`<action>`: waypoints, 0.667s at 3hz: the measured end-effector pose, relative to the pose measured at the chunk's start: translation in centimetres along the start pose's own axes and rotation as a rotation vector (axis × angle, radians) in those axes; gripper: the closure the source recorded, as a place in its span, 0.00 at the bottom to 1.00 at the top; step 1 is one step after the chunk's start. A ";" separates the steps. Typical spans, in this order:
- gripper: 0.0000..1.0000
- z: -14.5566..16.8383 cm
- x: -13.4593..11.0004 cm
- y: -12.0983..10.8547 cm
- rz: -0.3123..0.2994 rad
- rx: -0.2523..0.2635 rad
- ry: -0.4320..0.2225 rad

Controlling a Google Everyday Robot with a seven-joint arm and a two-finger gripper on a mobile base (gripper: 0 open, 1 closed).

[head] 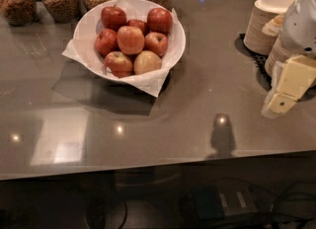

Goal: Pick apple from white bowl

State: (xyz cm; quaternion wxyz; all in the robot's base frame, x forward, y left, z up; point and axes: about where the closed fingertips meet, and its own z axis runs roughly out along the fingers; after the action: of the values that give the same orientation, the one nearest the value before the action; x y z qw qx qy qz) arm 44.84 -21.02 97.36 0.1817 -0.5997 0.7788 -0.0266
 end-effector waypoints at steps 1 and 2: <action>0.00 2.5 -2.2 -1.4 0.013 0.007 -0.091; 0.00 4.9 -5.6 -3.8 0.029 0.047 -0.214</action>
Offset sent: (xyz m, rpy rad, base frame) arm 0.1089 0.0834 -0.0285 0.3333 -0.1892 0.0181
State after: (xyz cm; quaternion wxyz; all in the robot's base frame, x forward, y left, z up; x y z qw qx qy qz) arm 51.11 -15.92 95.15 0.2782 -0.5834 0.7628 0.0220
